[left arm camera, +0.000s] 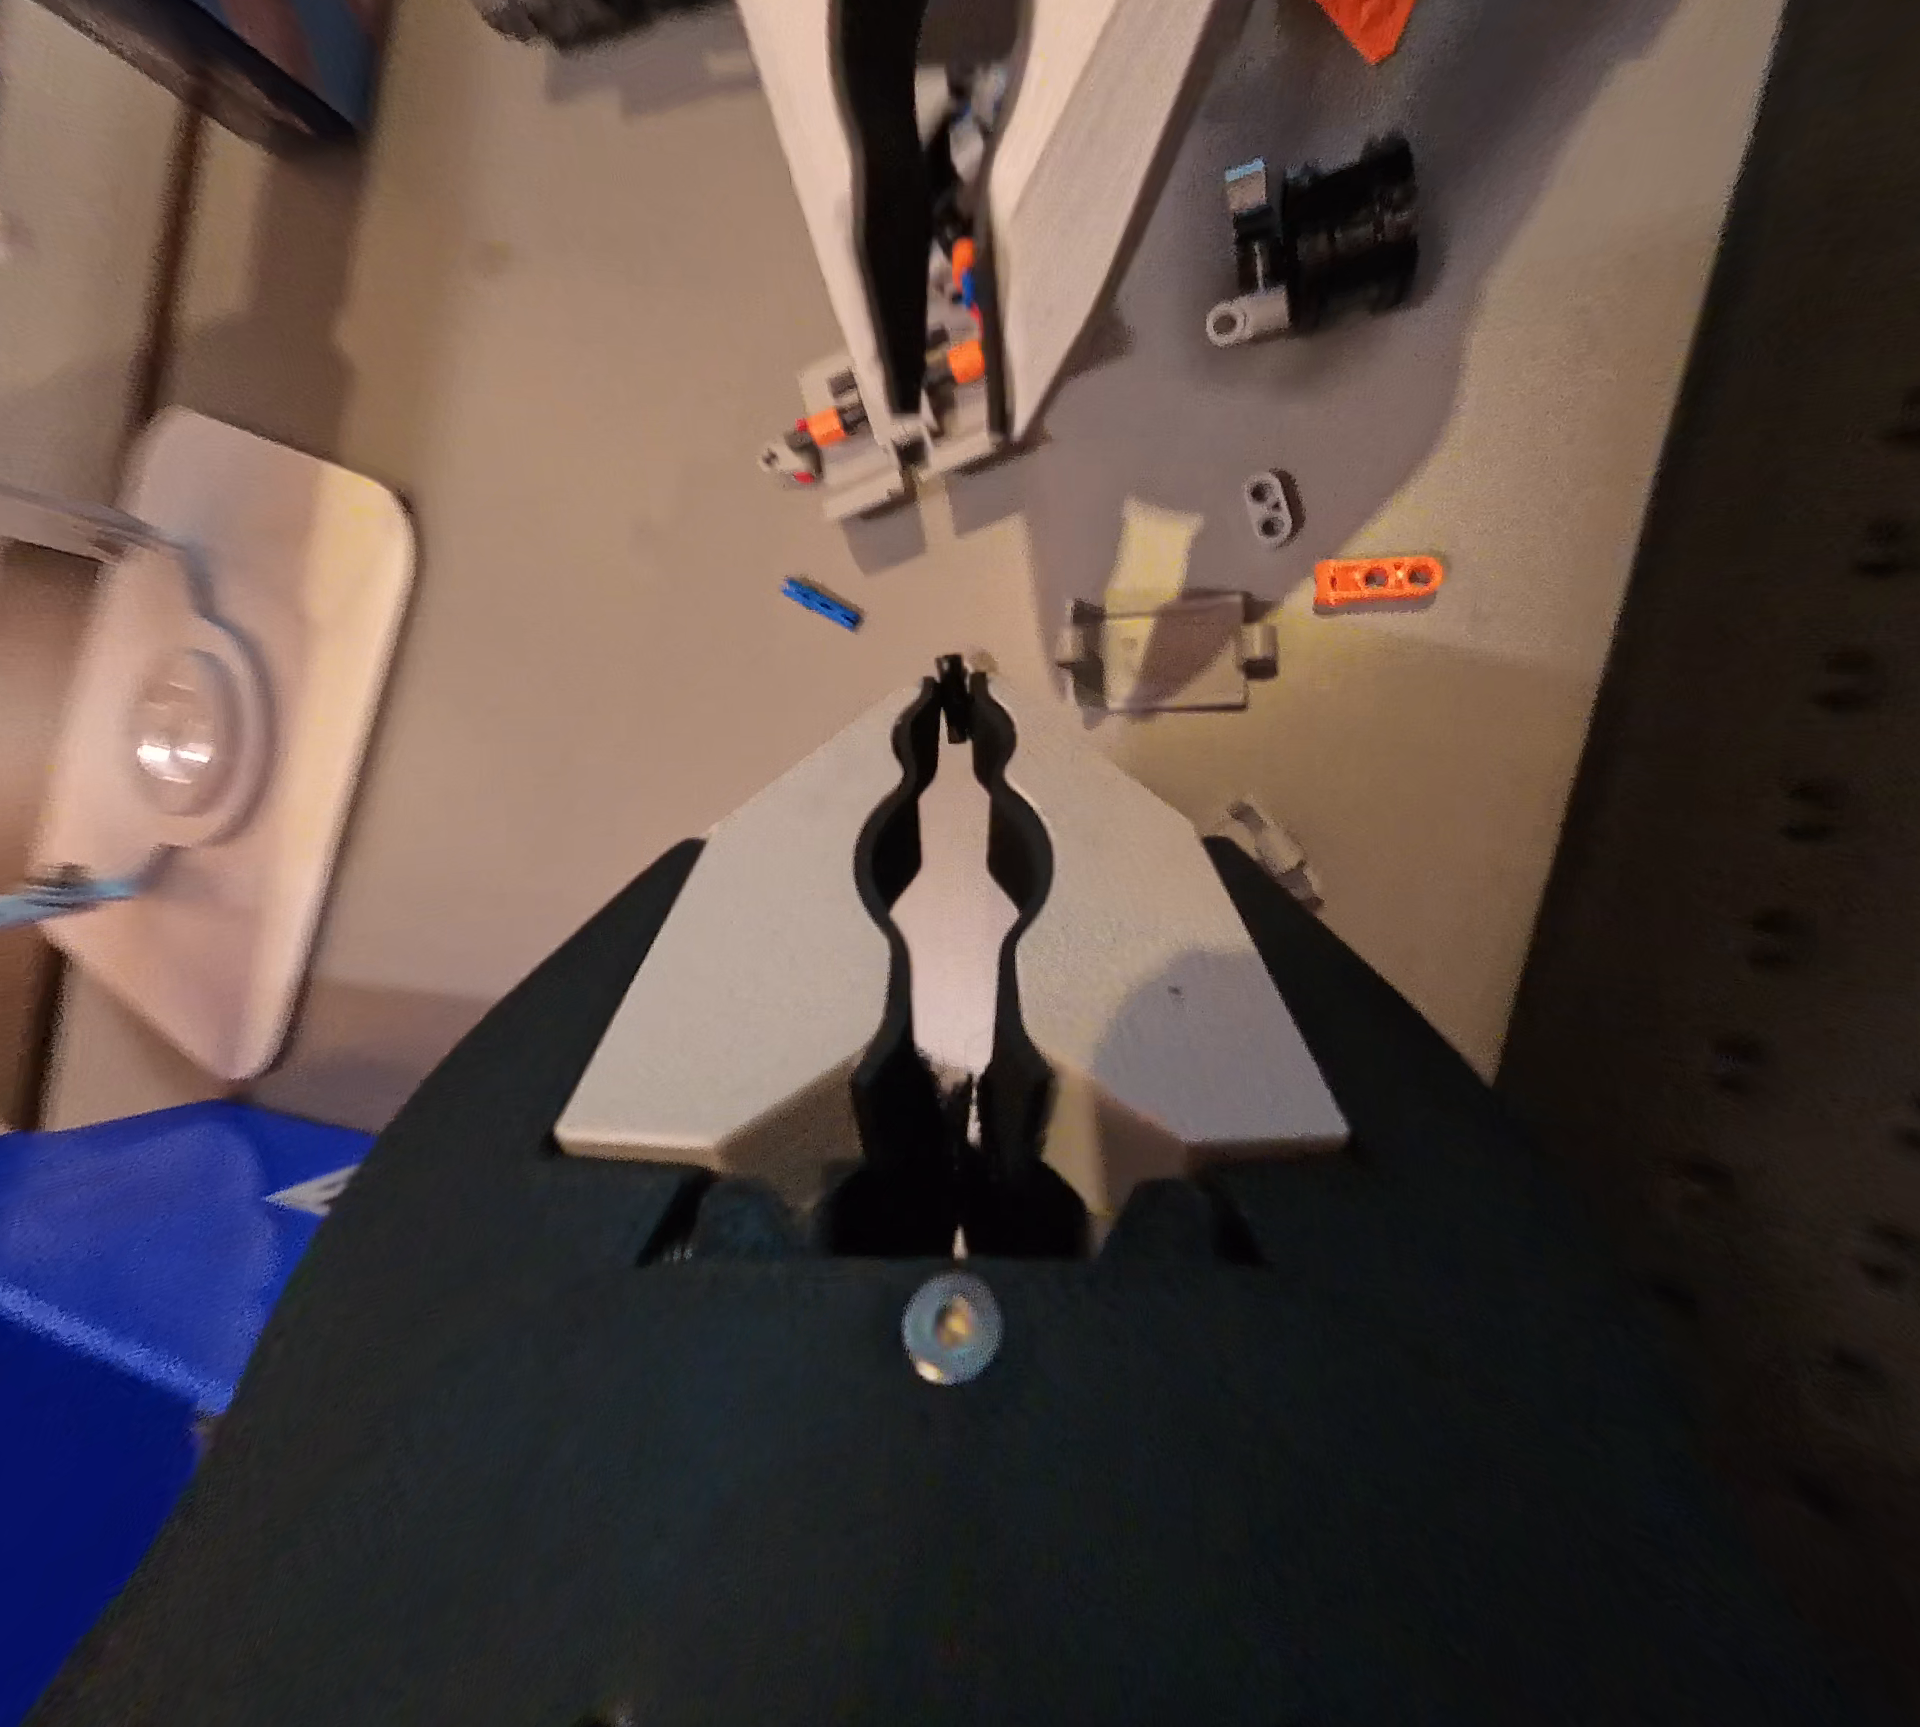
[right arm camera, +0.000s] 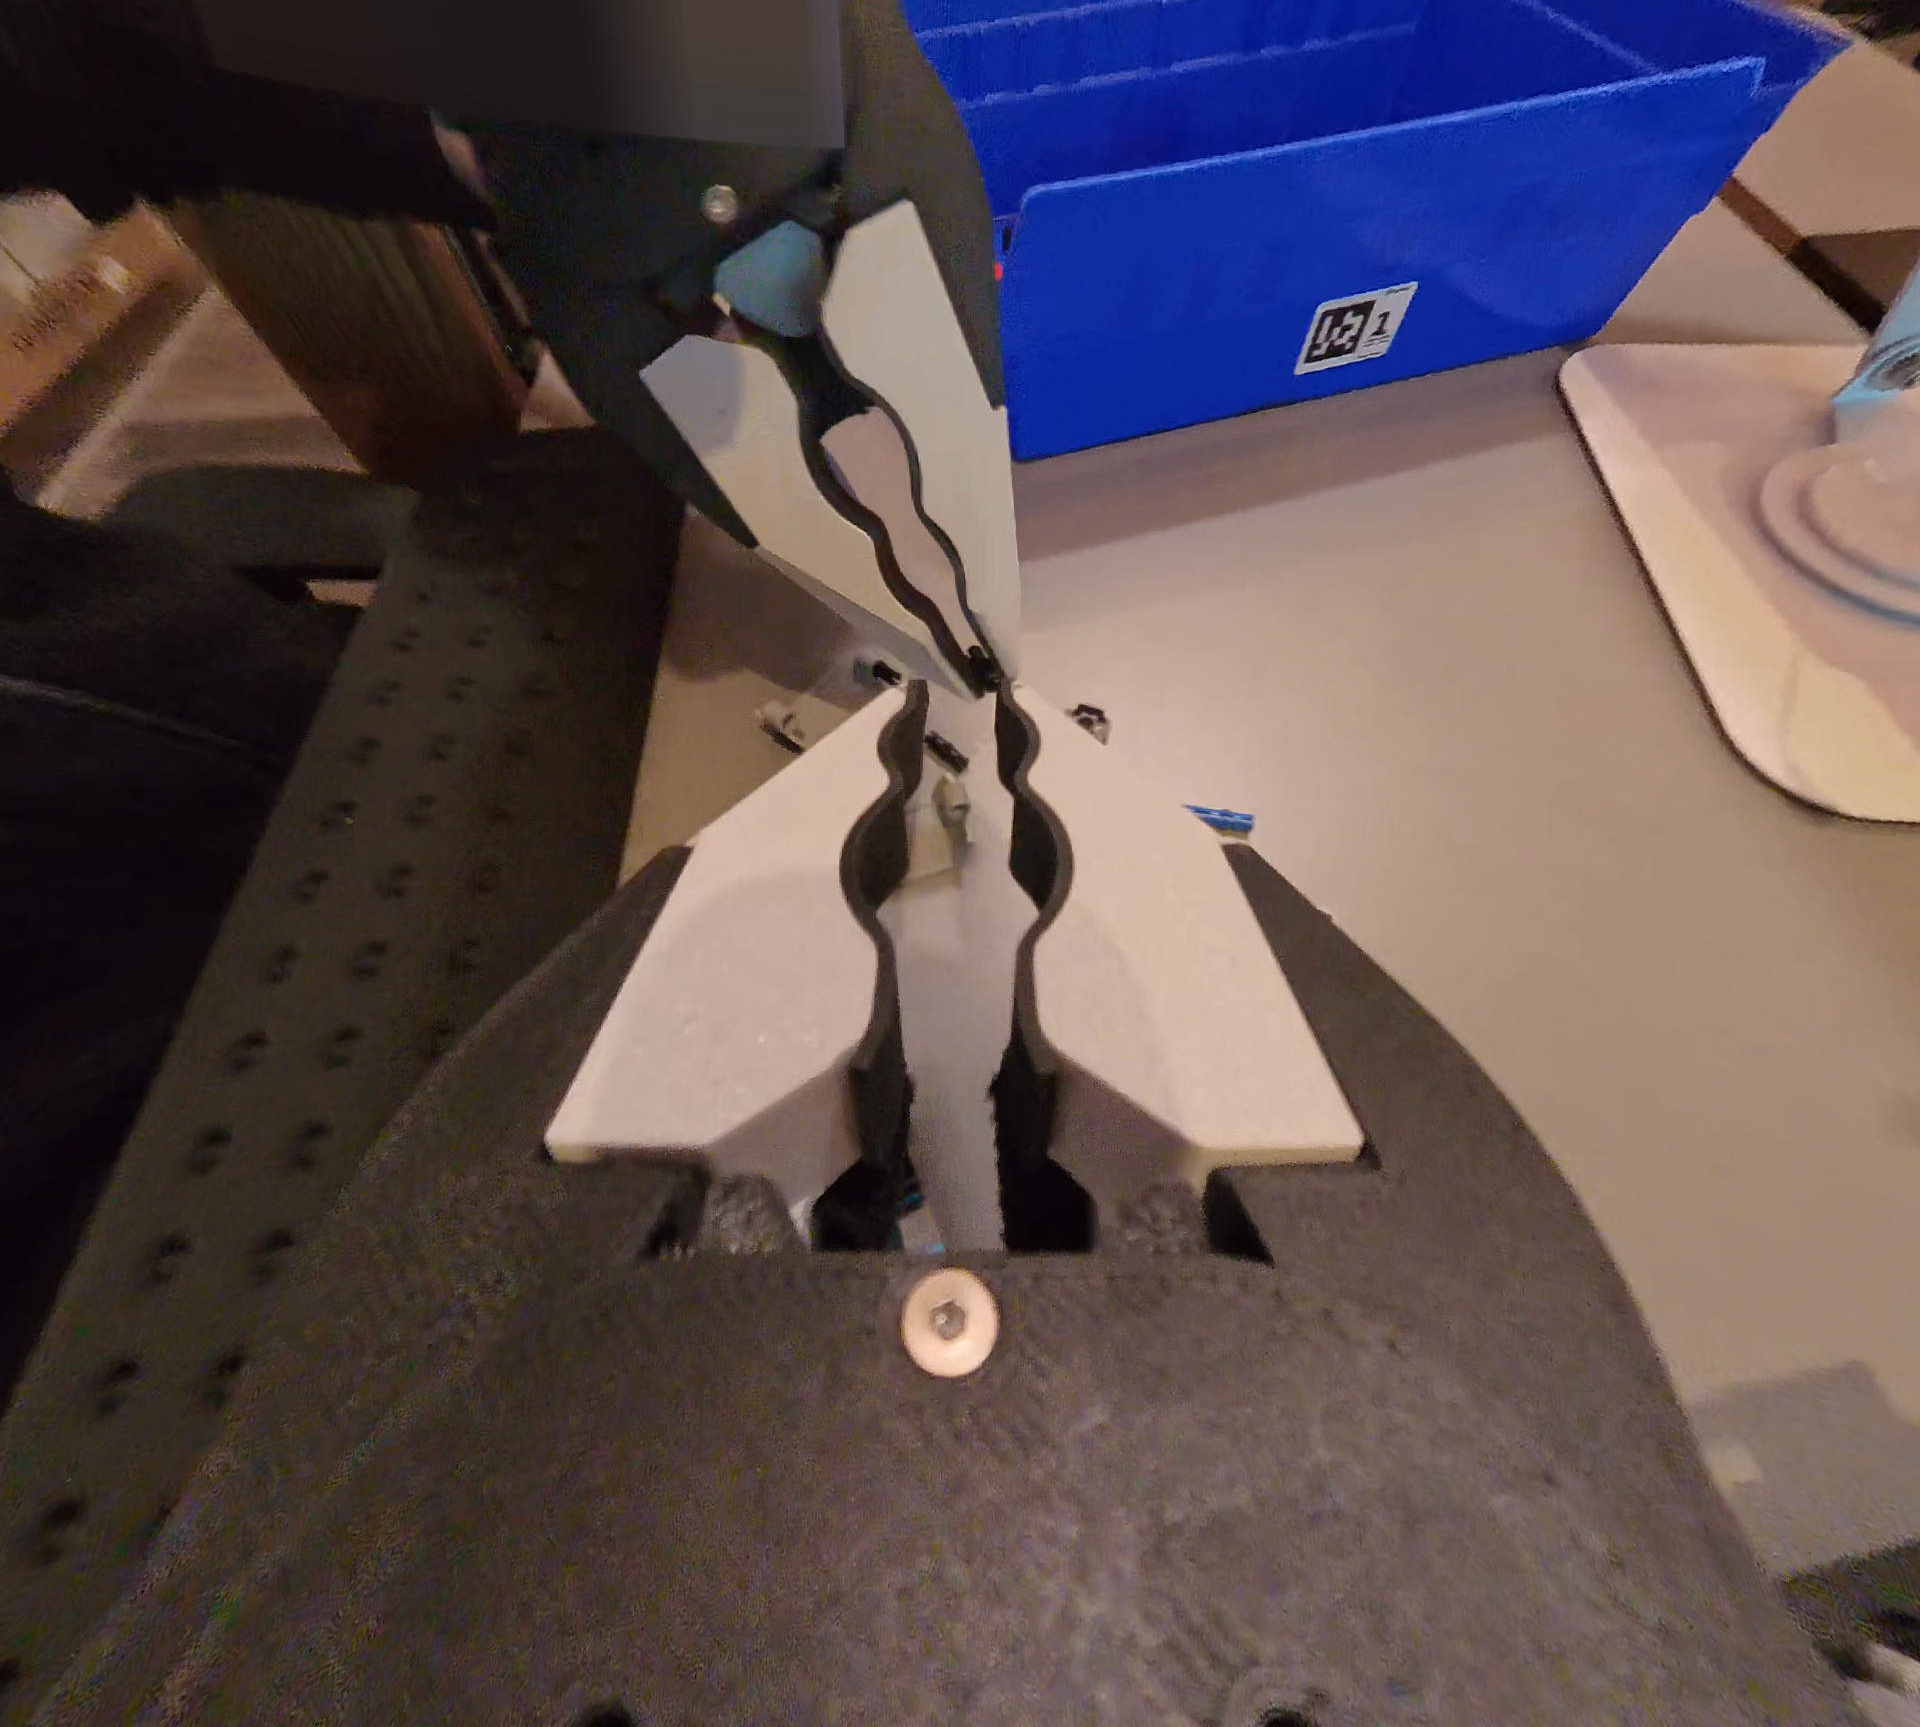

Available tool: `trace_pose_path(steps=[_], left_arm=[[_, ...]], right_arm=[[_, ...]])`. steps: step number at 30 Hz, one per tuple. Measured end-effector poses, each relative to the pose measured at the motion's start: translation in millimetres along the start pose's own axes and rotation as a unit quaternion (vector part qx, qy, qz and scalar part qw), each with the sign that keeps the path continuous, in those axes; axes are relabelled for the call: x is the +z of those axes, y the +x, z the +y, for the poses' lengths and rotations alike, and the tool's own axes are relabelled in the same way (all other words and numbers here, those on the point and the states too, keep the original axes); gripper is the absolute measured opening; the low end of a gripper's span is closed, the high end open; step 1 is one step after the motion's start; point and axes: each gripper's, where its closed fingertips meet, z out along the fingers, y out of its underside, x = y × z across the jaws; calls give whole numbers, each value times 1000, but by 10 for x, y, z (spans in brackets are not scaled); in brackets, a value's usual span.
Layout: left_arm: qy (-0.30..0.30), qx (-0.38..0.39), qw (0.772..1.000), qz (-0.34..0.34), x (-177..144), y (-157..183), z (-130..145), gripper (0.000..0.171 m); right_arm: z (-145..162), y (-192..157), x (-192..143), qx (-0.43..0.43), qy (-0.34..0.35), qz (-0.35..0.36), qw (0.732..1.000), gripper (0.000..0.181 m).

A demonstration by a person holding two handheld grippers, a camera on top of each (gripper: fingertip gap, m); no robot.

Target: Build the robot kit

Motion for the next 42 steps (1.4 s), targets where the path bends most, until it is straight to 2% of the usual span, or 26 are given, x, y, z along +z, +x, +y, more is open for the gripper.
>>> trace_pose_path(steps=[4,8,10,16,24,32,42], left_arm=[[31,56,995,-76,-129,-84,-259,2],[27,111,984,-136,-178,-127,-390,2],[16,131,978,-163,-190,-164,-411,2],[17,181,959,-218,-254,-210,-529,2],[31,225,939,-258,-365,-247,-647,2],[30,281,915,-287,-413,-255,-710,2],[50,277,915,-288,-504,-290,-805,3]], right_arm=[[5,23,33,44,13,-11,999,14],[-76,69,5,89,46,-14,995,24],[-125,68,-27,111,64,-27,991,17],[-179,79,-69,139,85,-40,986,13],[-297,46,-150,164,127,-78,975,6],[-359,32,-196,150,145,-78,975,2],[-449,37,-306,117,156,-62,979,1]])
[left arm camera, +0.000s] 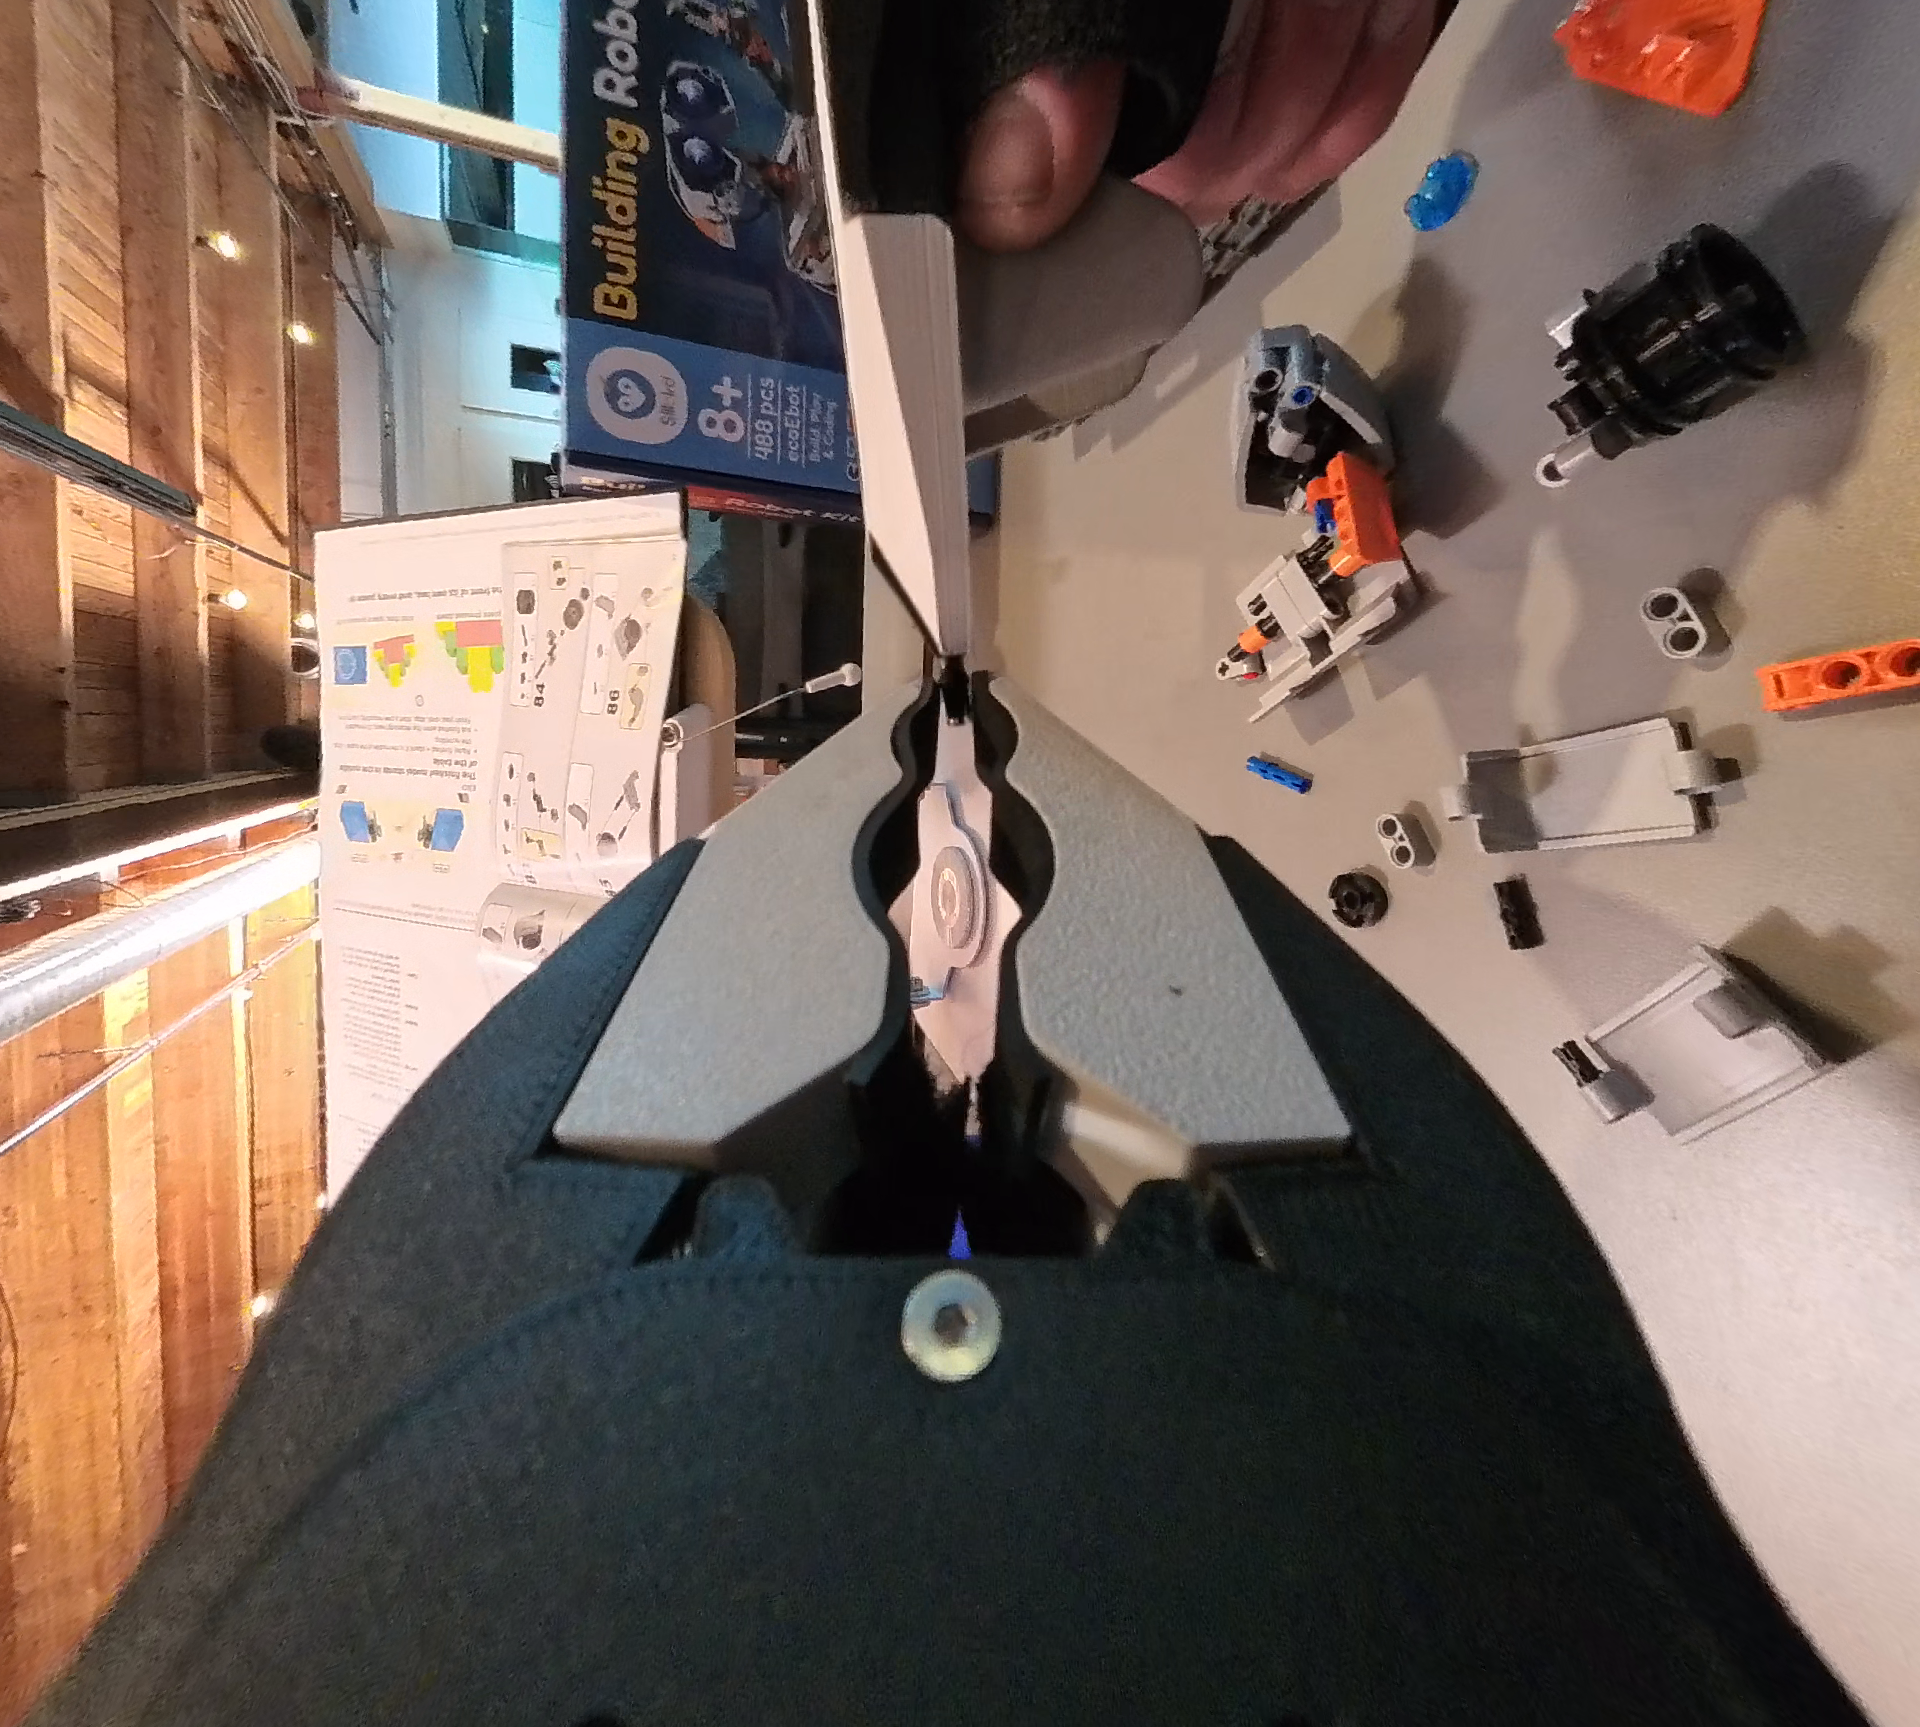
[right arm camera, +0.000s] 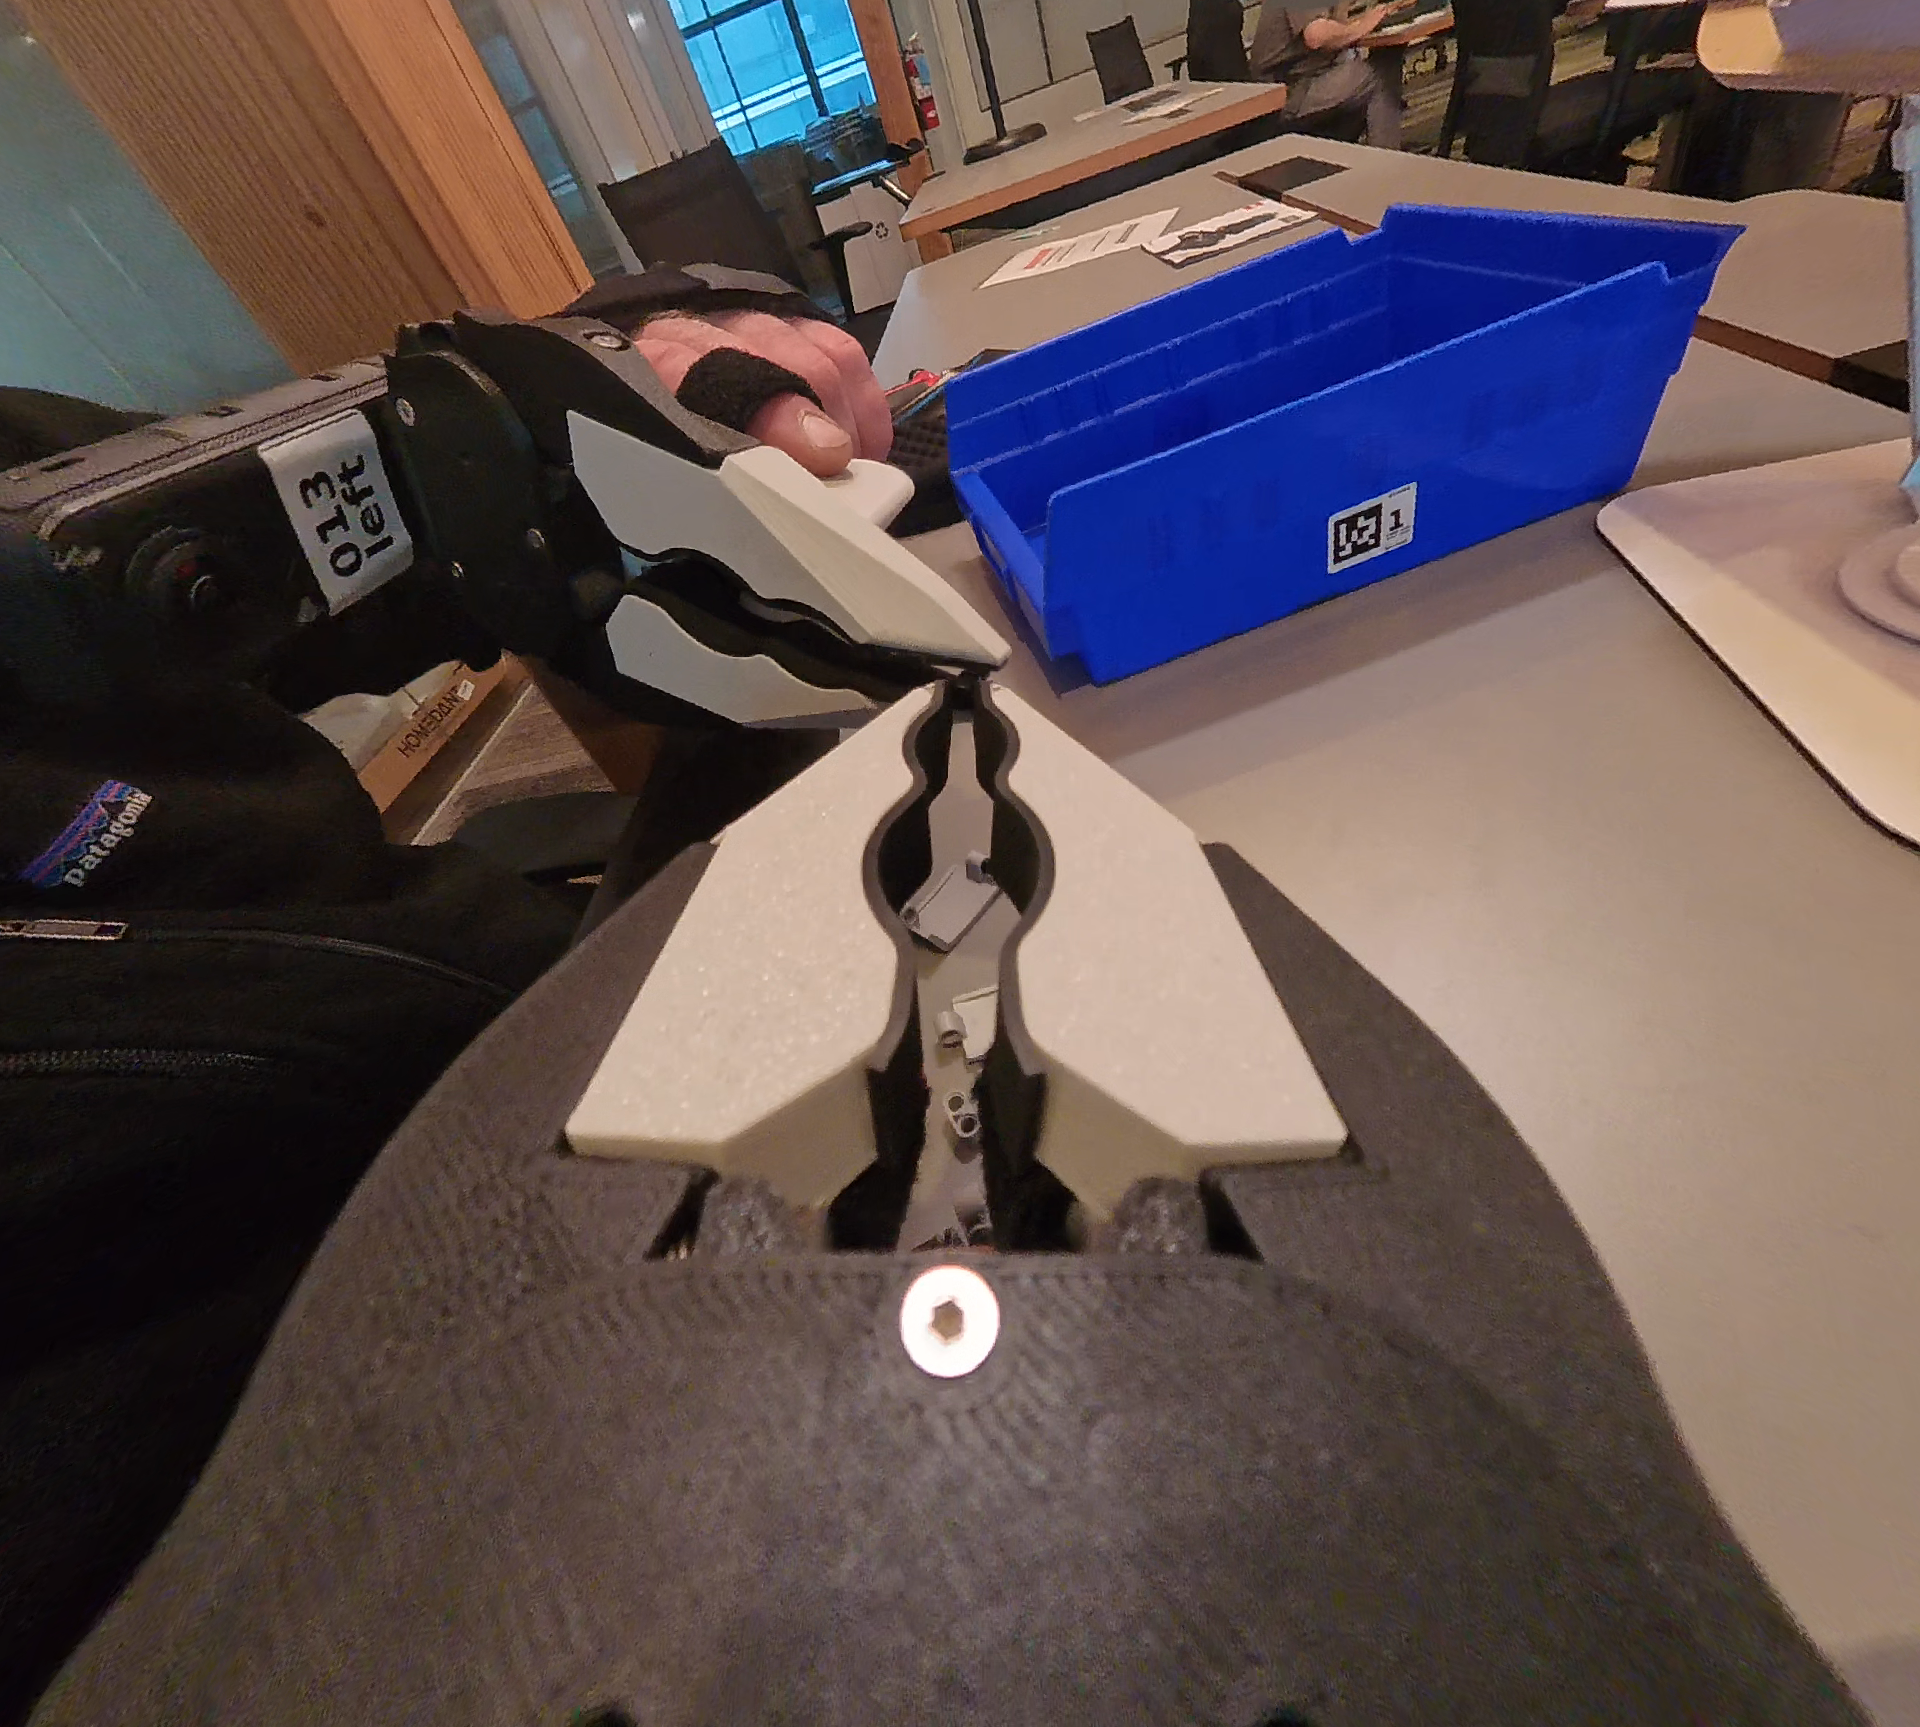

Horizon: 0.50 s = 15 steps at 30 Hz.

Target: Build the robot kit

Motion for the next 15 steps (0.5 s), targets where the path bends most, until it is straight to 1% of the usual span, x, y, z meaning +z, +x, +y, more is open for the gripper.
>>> trace_pose_path(steps=[6,13,15], left_arm=[[1,-14,1000,-2,-32,-39,28,3],[6,-5,1000,-11,-40,-31,0,1],[0,-12,1000,-4,-30,-26,19,0]], right_arm=[[-42,-20,-29,-3,4,-2,1000,1],[-42,-43,-21,-2,4,-8,1000,2],[-27,-34,-10,-5,1,-3,1000,2]])
